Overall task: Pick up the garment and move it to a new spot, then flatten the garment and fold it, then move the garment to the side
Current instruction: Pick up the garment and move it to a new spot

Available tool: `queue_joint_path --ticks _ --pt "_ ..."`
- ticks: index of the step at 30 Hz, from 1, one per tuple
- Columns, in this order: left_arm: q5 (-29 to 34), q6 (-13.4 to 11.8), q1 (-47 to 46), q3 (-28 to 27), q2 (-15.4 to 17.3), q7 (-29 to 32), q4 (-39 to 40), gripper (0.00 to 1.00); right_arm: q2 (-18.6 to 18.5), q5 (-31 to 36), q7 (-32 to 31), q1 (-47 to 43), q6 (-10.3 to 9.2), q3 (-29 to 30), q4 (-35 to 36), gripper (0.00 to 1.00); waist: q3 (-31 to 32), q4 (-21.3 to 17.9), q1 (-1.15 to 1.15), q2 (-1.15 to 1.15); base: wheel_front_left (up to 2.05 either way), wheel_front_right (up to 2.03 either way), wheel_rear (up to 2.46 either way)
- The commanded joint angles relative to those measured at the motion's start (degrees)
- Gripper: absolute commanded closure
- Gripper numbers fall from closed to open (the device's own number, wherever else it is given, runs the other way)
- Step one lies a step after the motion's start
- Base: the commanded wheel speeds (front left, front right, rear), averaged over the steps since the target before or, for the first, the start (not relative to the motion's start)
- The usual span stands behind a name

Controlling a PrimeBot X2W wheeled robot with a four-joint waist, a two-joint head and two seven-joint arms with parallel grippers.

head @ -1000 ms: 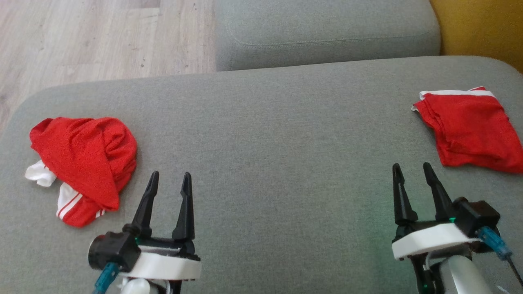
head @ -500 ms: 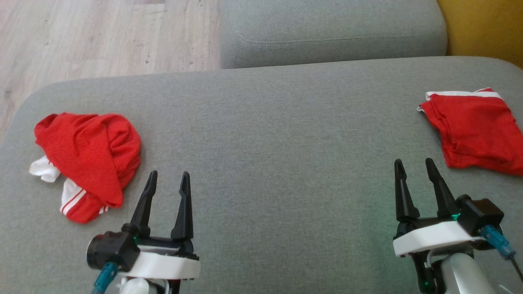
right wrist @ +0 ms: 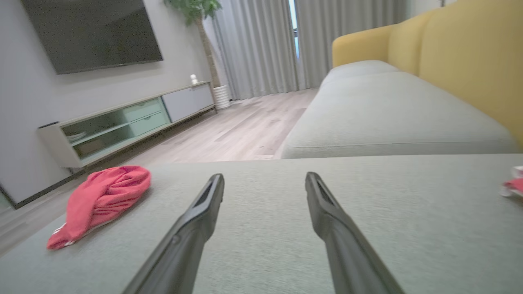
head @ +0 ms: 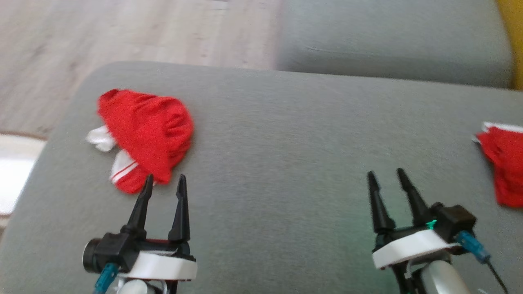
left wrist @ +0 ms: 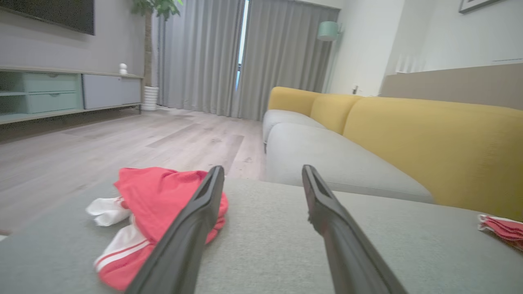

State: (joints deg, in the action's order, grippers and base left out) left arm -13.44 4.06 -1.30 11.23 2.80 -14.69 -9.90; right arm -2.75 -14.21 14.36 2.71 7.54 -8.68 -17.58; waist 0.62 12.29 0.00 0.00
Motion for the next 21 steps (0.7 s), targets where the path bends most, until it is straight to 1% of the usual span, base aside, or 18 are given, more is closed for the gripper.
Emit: queue_joint_path --ticks 1,7,11,15,21 --pt "0.56 0.01 -1.41 -2.1 0.08 -0.31 1.67 0.0 -0.13 -0.19 0.63 1.3 -0.05 -1.9 1.49 0.0 1.36 3.91 0.0 0.0 0.0 0.0 0.0" --pt "1.52 0.5 -0.29 -3.01 0.08 -0.31 1.68 0.0 -0.13 -2.74 0.63 1.9 -0.05 -4.57 0.87 0.0 2.79 10.21 0.0 0.0 0.0 0.0 0.0" --pt "2.34 0.86 0.46 -3.7 0.08 -0.31 1.69 0.0 -0.13 -4.22 0.63 1.72 -0.05 -6.2 0.6 0.0 3.48 12.8 0.0 0.0 0.0 0.0 0.0" --pt "2.3 0.89 1.19 -5.01 0.08 -0.31 2.27 0.0 -0.13 -5.01 0.63 1.78 -0.05 -7.48 0.44 0.0 3.4 13.43 0.0 0.0 0.0 0.0 0.0" --pt "2.18 0.8 1.24 -6.05 0.08 -0.31 2.86 0.0 -0.13 -4.91 0.63 2.14 -0.05 -7.71 -0.07 0.0 3.27 13.53 0.0 0.0 0.0 0.0 0.0"
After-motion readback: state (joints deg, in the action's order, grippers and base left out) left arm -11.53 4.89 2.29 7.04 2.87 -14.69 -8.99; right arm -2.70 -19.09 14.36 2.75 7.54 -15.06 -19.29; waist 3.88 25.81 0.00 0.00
